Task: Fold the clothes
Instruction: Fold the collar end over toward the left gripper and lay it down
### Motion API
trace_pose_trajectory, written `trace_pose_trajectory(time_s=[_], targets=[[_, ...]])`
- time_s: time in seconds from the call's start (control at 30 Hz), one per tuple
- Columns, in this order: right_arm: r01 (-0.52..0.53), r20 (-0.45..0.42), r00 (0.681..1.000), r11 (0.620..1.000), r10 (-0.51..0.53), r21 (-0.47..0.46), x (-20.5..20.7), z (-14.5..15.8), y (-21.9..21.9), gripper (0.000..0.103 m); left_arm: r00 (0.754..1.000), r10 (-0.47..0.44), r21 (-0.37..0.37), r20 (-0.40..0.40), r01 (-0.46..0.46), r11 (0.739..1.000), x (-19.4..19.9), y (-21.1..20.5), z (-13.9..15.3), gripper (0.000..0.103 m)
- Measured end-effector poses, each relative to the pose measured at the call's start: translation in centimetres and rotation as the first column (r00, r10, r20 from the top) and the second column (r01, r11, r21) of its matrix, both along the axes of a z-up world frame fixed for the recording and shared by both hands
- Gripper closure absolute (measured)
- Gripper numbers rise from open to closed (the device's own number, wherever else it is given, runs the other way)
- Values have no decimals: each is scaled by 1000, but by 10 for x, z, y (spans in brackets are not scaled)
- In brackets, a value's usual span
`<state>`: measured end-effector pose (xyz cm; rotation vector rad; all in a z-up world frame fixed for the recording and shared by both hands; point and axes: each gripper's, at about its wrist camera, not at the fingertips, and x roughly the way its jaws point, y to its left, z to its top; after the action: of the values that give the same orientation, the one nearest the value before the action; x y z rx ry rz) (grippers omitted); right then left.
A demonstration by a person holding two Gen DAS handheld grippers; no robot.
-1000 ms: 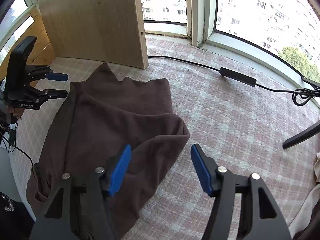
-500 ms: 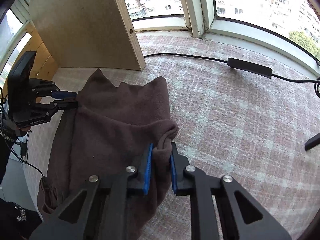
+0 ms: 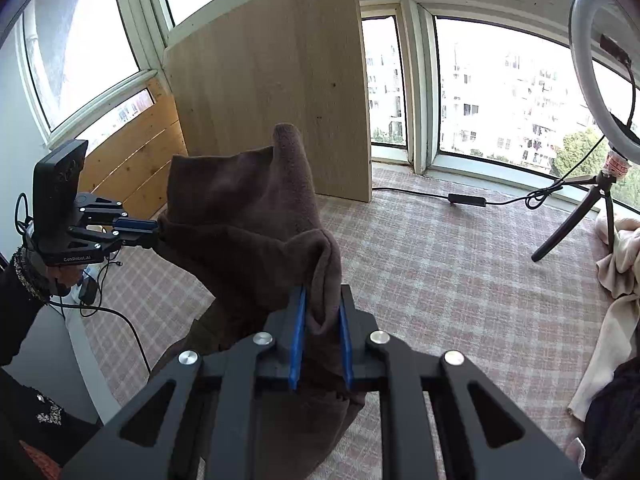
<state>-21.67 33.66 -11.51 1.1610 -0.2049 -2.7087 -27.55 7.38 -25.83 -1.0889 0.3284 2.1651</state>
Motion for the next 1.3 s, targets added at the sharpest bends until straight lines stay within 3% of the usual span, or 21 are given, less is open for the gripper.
trace_pose_trajectory(time_s=[0.07, 0.1, 0.13, 0.23, 0.27, 0.33, 0.37, 0.43, 0.53, 0.67, 0.73, 0.8, 0.87, 0.9, 0.97, 1.0, 1.23, 1.3], targets=[[20, 22, 1000, 1000, -20, 0, 29, -22, -8, 87, 999, -28, 15, 37, 28, 1000, 33, -7, -19, 95], [14, 51, 999, 1000, -15, 13, 43, -40, -14, 85, 996, -24, -16, 80, 25, 1000, 45, -7, -38, 91], [3, 118, 993, 999, -8, 44, 53, -62, -21, 79, 992, -17, -46, 123, 23, 999, 56, -8, -58, 89], [-29, 334, 943, 997, 2, 76, 78, -114, -31, 78, 965, 26, -134, 262, 10, 991, 81, -17, -102, 89], [-21, 330, 944, 998, 0, 61, 87, -110, -29, 78, 961, 40, -144, 275, 0, 990, 89, -23, -105, 89], [2, 290, 957, 1000, -8, 21, 106, -94, -22, 77, 966, 62, -134, 252, -29, 991, 94, -32, -90, 89], [22, 259, 966, 1000, -20, -4, 110, -82, -17, 72, 970, 71, -123, 234, -43, 992, 95, -36, -80, 89], [70, 206, 977, 996, -58, -52, 103, -64, -4, 57, 981, 73, -83, 182, -59, 995, 89, -31, -58, 85], [114, 216, 973, 983, -82, -142, 80, -64, 9, 54, 994, 17, -65, 106, -10, 998, 79, 0, -39, 80], [188, 304, 945, 959, -118, -212, 66, -92, 10, 54, 987, -141, -94, 82, 148, 985, 83, 57, -53, 76], [218, 342, 932, 938, -119, -269, 66, -105, 8, 54, 976, -208, -162, 66, 217, 963, 95, 75, -67, 76], [250, 380, 918, 913, -117, -323, 66, -118, 7, 54, 968, -240, -208, 68, 249, 946, 102, 85, -78, 76], [238, 365, 924, 920, -115, -313, 63, -119, 0, 54, 967, -238, -205, 94, 253, 945, 98, 88, -85, 77], [224, 352, 930, 923, -106, -313, 61, -118, -3, 57, 966, -235, -198, 109, 253, 947, 94, 89, -86, 82], [201, 339, 936, 930, -91, -307, 57, -115, -8, 83, 965, -220, -184, 140, 244, 952, 87, 90, -87, 98], [195, 342, 936, 935, -88, -296, 55, -113, -10, 86, 964, -214, -181, 156, 241, 954, 83, 90, -86, 103], [183, 311, 949, 881, -43, -436, 73, -86, 3, 94, 958, -239, -93, 156, 255, 962, 98, 77, -40, 103], [215, 357, 932, 894, -66, -394, 79, -98, 7, 94, 943, -263, -69, 204, 282, 957, 103, 76, -52, 100]])
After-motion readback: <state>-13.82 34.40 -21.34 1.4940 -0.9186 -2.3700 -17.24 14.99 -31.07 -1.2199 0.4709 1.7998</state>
